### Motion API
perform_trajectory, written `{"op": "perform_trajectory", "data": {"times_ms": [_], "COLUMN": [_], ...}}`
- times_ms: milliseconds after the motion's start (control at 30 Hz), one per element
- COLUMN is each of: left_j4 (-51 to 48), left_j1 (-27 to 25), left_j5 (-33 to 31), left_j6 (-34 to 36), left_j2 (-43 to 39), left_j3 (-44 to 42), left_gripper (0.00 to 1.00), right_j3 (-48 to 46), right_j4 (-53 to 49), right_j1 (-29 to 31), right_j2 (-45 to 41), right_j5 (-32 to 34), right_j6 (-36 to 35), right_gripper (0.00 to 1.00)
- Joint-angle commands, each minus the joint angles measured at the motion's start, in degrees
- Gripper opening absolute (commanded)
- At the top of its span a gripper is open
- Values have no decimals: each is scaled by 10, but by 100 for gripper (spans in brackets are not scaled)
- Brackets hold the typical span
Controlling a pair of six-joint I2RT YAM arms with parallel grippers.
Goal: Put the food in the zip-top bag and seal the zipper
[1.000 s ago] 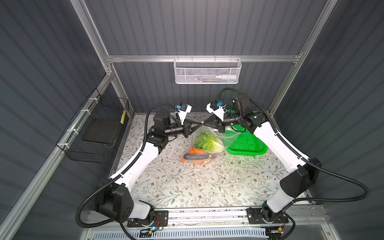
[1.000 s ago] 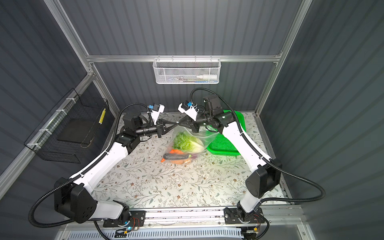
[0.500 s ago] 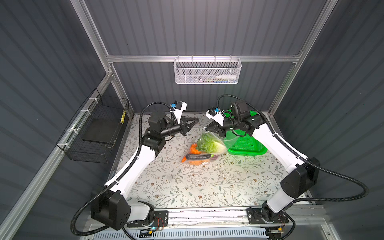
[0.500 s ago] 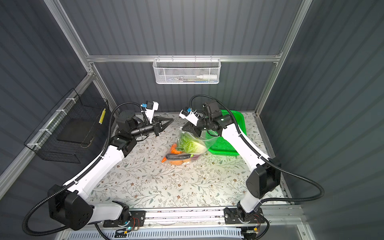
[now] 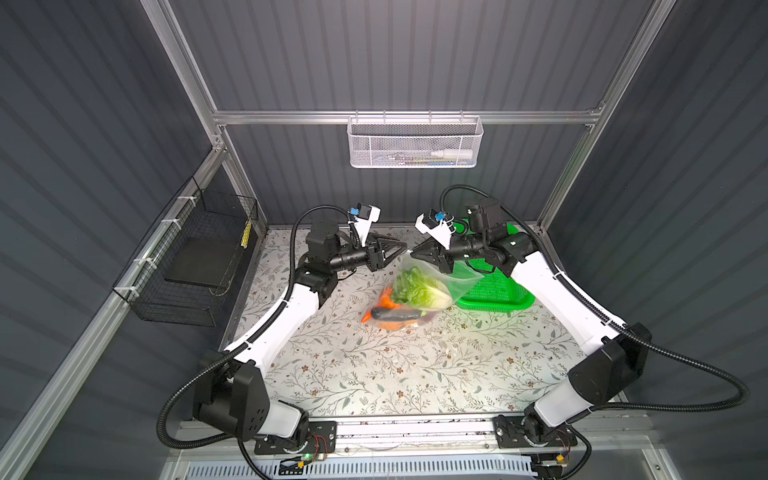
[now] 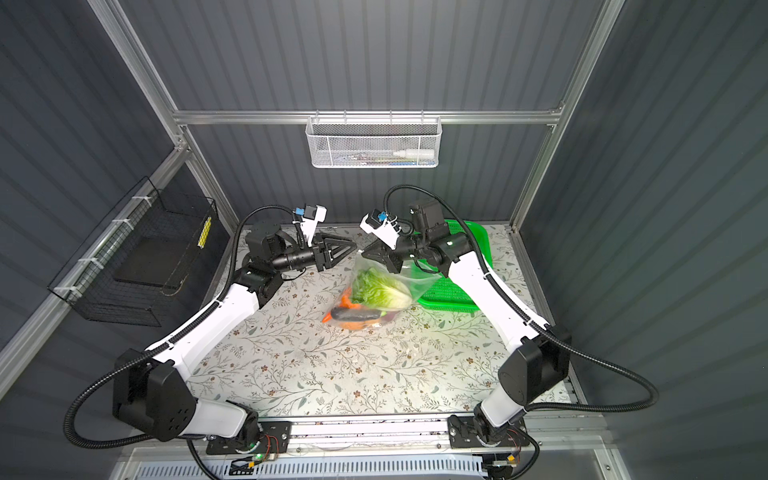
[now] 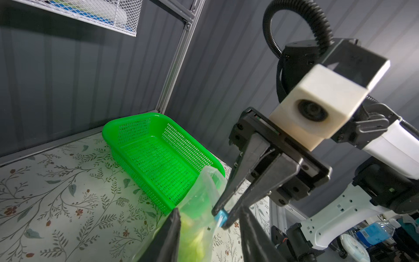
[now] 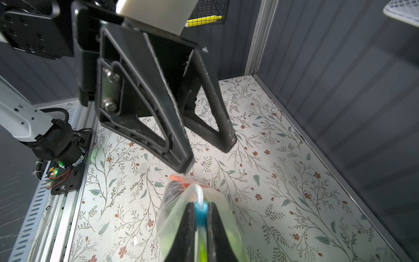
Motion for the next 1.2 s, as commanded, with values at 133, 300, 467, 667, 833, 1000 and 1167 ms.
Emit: {"op": "perform_trajectory", "data": {"times_ms": [133, 300, 467, 667, 833, 1000, 1167], "left_j4": [34, 30, 25, 11, -1, -12, -60], "left_j1": [-16, -25, -28, -28, -29, -29, -27], "left_j5": [37, 41, 46, 43, 40, -3, -55], "left_j6": [-28, -31, -29, -27, -28, -15, 33], "left_j2": [21, 29, 30, 27, 29, 14, -12], "left_j3": [10, 10, 10, 10, 8, 2, 30], "left_gripper": [35, 28, 13, 8, 0, 0, 0], "right_j3": [-1, -1, -2, -3, -2, -1, -4], "right_j4": [23, 26, 27, 30, 31, 19, -11], "right_j1": [-1, -1, -1, -1, -1, -1, -1], "right_j2": [-10, -9, -10, -11, -12, -11, -11], "right_j5": [-16, -10, -7, -4, -4, 6, 28], "right_j6": [10, 10, 10, 10, 10, 1, -18], "right_gripper": [3, 3, 3, 3, 3, 3, 9]}}
